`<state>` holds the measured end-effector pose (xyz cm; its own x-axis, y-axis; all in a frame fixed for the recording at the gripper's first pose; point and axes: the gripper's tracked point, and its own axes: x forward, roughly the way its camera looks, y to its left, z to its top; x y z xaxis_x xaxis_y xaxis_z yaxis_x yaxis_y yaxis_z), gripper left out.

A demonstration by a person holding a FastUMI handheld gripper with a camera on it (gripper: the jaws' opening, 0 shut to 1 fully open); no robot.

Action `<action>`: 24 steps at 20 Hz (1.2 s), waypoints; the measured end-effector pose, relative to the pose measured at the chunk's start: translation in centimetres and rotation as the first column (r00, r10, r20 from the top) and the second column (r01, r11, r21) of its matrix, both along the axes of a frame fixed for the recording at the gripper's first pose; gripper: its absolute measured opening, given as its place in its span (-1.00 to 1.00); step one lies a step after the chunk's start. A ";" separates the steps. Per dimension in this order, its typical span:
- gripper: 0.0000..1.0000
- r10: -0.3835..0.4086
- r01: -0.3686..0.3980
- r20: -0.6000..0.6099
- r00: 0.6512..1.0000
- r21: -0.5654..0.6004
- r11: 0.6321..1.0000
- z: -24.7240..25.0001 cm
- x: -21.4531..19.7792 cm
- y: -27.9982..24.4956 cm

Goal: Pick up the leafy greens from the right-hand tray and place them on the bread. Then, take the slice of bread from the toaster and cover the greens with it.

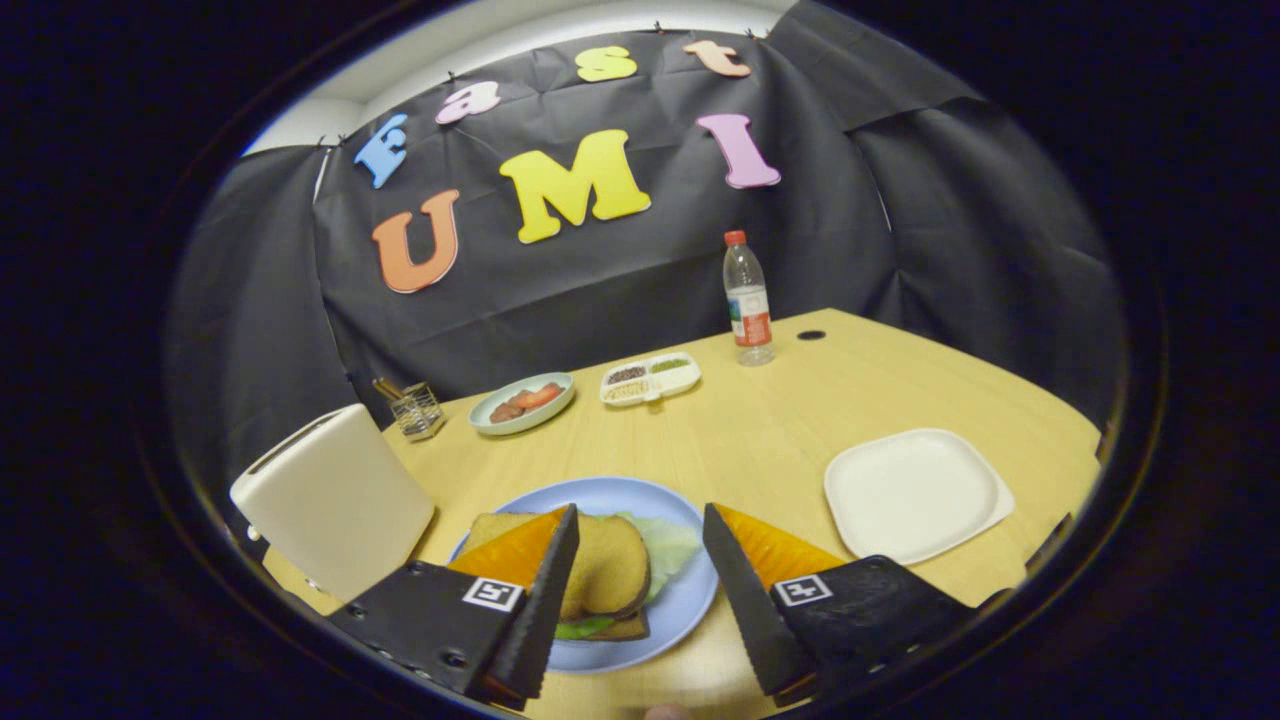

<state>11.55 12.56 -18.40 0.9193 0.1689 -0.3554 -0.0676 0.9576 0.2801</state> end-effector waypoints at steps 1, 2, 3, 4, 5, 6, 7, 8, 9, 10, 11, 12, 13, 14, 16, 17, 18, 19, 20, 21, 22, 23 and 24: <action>0.61 -0.010 0.011 0.031 0.999 -0.023 1.000 1.4 -0.3 -0.7; 0.76 -0.019 0.022 0.056 0.998 -0.057 0.998 2.5 -0.9 -1.7; 0.91 -0.028 0.037 0.084 0.996 -0.102 0.994 4.0 -1.6 -2.6; 0.92 -0.042 0.059 0.120 0.992 -0.143 0.988 5.6 -2.2 -3.6; 0.92 -0.052 0.079 0.156 0.986 -0.177 0.981 7.5 -3.0 -4.4; 0.91 -0.059 0.098 0.194 0.979 -0.197 0.976 9.5 -3.9 -4.9; 0.91 -0.067 0.116 0.226 0.972 -0.210 0.971 11.5 -4.9 -5.3; 0.91 -0.070 0.129 0.257 0.964 -0.219 0.967 13.3 -5.9 -5.4; 0.91 -0.067 0.133 0.280 0.958 -0.224 0.966 14.9 -6.9 -5.3; 0.91 -0.055 0.126 0.298 0.953 -0.226 0.966 16.2 -8.1 -4.7; 0.91 -0.038 0.115 0.315 0.948 -0.228 0.967 17.4 -9.1 -3.9; 0.91 -0.023 0.102 0.324 0.946 -0.229 0.968 18.4 -10.2 -3.2; 0.91 -0.012 0.092 0.342 0.940 -0.219 0.971 19.4 -11.2 -2.4; 0.91 -0.001 0.080 0.356 0.935 -0.207 0.975 20.4 -12.1 -1.7; 0.91 0.012 0.068 0.380 0.925 -0.198 0.978 21.6 -13.3 -0.4; 0.90 0.018 0.067 0.393 0.919 -0.201 0.977 22.1 -13.5 0.2; 0.90 0.028 0.059 0.399 0.916 -0.202 0.978 22.4 -13.6 1.0; 0.90 0.038 0.049 0.403 0.914 -0.204 0.978 22.7 -13.8 1.8; 0.91 0.044 0.043 0.403 0.914 -0.206 0.978 22.8 -13.8 2.4; 0.90 0.045 0.044 0.406 0.913 -0.208 0.977 23.0 -13.8 2.7; 0.90 0.048 0.039 0.408 0.912 -0.204 0.978 23.2 -13.8 3.1; 0.90 0.049 0.035 0.406 0.913 -0.197 0.980 23.2 -13.8 3.5; 0.90 0.049 0.031 0.403 0.914 -0.190 0.981 23.2 -13.9 3.7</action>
<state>-2.34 16.27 4.77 0.9893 0.1443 0.0206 -0.1451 0.9885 0.0420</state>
